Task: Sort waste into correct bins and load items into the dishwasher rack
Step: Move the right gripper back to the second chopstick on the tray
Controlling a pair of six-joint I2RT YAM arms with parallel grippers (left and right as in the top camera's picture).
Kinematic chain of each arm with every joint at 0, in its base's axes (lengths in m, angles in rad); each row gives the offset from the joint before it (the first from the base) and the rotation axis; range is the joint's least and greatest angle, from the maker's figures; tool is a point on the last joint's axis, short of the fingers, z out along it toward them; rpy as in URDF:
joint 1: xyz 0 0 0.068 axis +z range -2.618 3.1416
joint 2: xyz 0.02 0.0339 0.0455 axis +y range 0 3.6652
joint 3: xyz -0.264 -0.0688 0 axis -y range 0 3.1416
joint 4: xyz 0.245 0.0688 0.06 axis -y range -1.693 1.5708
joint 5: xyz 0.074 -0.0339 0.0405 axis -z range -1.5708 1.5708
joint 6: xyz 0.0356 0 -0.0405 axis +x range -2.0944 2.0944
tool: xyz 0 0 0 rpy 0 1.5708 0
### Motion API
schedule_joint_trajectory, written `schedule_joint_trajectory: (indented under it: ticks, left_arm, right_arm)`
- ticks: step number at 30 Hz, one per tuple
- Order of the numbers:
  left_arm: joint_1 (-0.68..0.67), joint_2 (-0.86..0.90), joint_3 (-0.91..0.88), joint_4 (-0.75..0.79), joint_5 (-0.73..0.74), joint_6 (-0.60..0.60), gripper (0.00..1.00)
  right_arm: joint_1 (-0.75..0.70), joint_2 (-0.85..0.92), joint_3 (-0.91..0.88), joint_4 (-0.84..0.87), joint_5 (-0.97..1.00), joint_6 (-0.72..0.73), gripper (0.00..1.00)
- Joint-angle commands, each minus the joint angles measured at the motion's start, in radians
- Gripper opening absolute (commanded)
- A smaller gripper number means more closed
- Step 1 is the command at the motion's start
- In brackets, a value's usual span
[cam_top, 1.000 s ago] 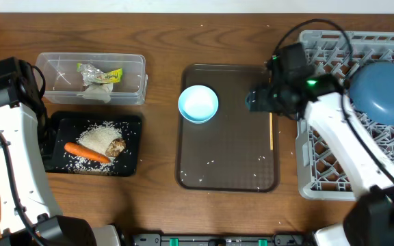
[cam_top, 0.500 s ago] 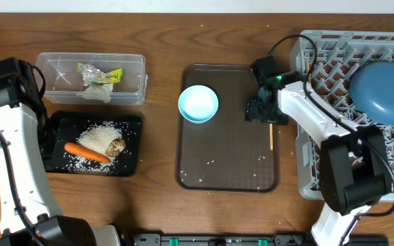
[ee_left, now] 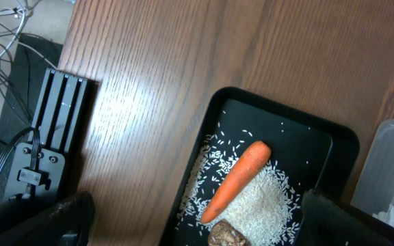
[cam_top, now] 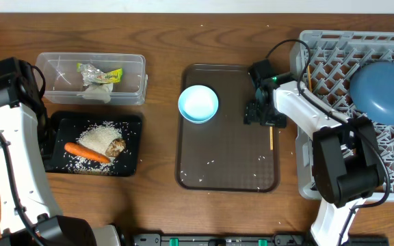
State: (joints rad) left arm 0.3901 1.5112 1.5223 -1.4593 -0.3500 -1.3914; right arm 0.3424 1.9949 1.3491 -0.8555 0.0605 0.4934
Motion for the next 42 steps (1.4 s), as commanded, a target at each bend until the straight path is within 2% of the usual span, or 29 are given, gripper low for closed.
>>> schedule_joint_trajectory:
  ticks: [1, 27, 42]
  left_arm:
    - [0.004, 0.005, -0.002, -0.005, -0.016, -0.013, 0.98]
    - [0.004, 0.005, -0.002, -0.005, -0.016, -0.013, 0.98]
    - [0.004, 0.005, -0.002, -0.005, -0.016, -0.013, 0.98]
  right_arm:
    - [-0.002, 0.020, 0.008, 0.000, 0.018, 0.014, 0.73]
    - [0.001, 0.021, -0.024, 0.030, 0.001, 0.014, 0.72]
    - [0.052, 0.021, -0.024, 0.041, -0.014, 0.014, 0.70]
